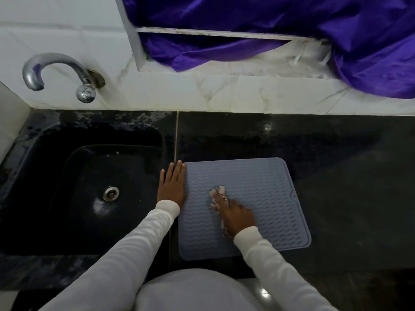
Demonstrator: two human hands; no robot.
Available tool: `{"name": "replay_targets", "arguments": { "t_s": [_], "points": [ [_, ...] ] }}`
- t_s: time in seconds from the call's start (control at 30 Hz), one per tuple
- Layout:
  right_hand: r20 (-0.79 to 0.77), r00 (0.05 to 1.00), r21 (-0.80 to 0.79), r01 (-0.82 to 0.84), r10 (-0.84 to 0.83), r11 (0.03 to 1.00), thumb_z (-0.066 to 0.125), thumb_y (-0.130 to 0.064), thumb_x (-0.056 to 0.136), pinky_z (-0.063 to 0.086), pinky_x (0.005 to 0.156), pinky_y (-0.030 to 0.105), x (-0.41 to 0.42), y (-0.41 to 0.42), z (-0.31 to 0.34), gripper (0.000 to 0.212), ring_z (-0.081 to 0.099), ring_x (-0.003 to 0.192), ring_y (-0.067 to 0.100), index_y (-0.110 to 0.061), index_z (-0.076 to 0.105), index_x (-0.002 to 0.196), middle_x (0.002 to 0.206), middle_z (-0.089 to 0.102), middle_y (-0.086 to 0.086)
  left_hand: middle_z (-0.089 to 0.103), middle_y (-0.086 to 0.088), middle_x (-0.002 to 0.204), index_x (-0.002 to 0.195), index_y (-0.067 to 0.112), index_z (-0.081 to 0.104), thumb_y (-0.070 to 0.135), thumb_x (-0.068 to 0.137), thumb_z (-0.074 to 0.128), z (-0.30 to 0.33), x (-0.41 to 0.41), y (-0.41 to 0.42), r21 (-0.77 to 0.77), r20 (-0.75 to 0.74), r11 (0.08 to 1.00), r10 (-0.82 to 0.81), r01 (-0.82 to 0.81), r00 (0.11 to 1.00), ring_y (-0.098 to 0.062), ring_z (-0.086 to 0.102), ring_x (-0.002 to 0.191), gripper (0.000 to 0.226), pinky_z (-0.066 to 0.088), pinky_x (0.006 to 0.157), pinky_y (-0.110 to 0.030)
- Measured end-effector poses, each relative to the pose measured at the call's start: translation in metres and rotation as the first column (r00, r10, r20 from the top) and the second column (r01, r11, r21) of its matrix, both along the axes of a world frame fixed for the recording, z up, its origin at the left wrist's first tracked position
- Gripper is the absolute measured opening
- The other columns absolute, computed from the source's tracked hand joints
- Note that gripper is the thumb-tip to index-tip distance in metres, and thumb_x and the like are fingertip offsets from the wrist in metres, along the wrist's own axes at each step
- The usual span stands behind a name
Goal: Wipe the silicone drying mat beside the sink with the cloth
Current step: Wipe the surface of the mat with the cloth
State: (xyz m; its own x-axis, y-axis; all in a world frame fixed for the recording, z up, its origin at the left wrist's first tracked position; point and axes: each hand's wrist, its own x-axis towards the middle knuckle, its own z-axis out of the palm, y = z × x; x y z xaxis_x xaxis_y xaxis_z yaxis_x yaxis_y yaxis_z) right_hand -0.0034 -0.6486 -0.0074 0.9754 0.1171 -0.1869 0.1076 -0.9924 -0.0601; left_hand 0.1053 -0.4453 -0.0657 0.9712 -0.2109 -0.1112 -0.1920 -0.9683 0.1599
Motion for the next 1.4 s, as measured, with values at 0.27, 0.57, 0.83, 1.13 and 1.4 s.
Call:
{"name": "replay_targets", "arguments": {
  "t_s": [0.27, 0.57, 0.83, 1.13, 1.4],
  "points": [
    [-0.159, 0.949, -0.102, 0.259, -0.273, 0.96, 0.035, -0.023, 0.098, 0.051, 0.08, 0.045, -0.006, -0.104, 0.0, 0.072, 0.062, 0.097, 0.031, -0.044, -0.013, 0.147, 0.118, 0.055, 0.012, -0.008, 0.001, 0.16, 0.152, 0.02, -0.006, 0.019, 0.098, 0.033, -0.002, 0.001, 0.0, -0.024, 0.005, 1.0, 0.002, -0.001, 1.0, -0.021, -0.009, 0.146, 0.066, 0.001, 0.119, -0.048],
    [-0.179, 0.915, 0.163, 0.389, -0.36, 0.907, 0.027, -0.049, 0.1, 0.048, 0.089, 0.041, 0.006, -0.082, 0.016, 0.054, 0.062, 0.105, 0.03, -0.042, 0.01, 0.151, 0.128, 0.059, 0.008, -0.004, 0.0, 0.16, 0.152, 0.018, -0.001, 0.014, 0.097, 0.036, -0.004, 0.002, -0.002, -0.068, -0.003, 0.998, 0.006, -0.006, 1.0, -0.022, -0.008, 0.146, 0.067, 0.001, 0.119, -0.047],
    [-0.079, 0.994, 0.313, 0.091, -0.07, 0.945, 0.036, -0.044, 0.1, 0.049, 0.082, 0.044, 0.058, 0.055, 0.022, 0.059, 0.063, 0.098, 0.039, -0.033, 0.012, 0.152, 0.127, 0.06, 0.016, -0.002, 0.002, 0.159, 0.153, 0.018, 0.005, 0.033, 0.096, 0.046, -0.004, 0.001, 0.0, -0.1, -0.009, 0.995, -0.004, 0.003, 1.0, -0.02, -0.006, 0.146, 0.072, 0.001, 0.119, -0.047],
    [-0.063, 0.997, 0.233, 0.054, -0.041, 0.971, 0.042, -0.018, 0.1, 0.051, 0.084, 0.05, 0.106, 0.079, -0.009, 0.067, 0.06, 0.109, 0.037, -0.025, 0.0, 0.153, 0.148, 0.039, 0.016, 0.0, 0.004, 0.159, 0.153, 0.018, 0.008, 0.034, 0.094, 0.05, -0.017, 0.004, 0.002, -0.073, -0.013, 0.997, 0.034, -0.035, 0.999, -0.015, -0.006, 0.146, 0.074, 0.002, 0.118, -0.045],
    [-0.005, 1.0, 0.178, 0.021, -0.02, 0.984, 0.044, -0.023, 0.1, 0.054, 0.082, 0.045, 0.111, 0.072, -0.015, 0.064, 0.062, 0.107, 0.033, -0.02, 0.007, 0.153, 0.141, 0.048, 0.016, -0.006, 0.003, 0.159, 0.153, 0.019, 0.003, 0.034, 0.095, 0.048, -0.016, 0.004, 0.004, -0.036, -0.022, 0.999, 0.029, -0.029, 0.999, -0.016, -0.009, 0.145, 0.075, 0.0, 0.118, -0.046]
  ]
}}
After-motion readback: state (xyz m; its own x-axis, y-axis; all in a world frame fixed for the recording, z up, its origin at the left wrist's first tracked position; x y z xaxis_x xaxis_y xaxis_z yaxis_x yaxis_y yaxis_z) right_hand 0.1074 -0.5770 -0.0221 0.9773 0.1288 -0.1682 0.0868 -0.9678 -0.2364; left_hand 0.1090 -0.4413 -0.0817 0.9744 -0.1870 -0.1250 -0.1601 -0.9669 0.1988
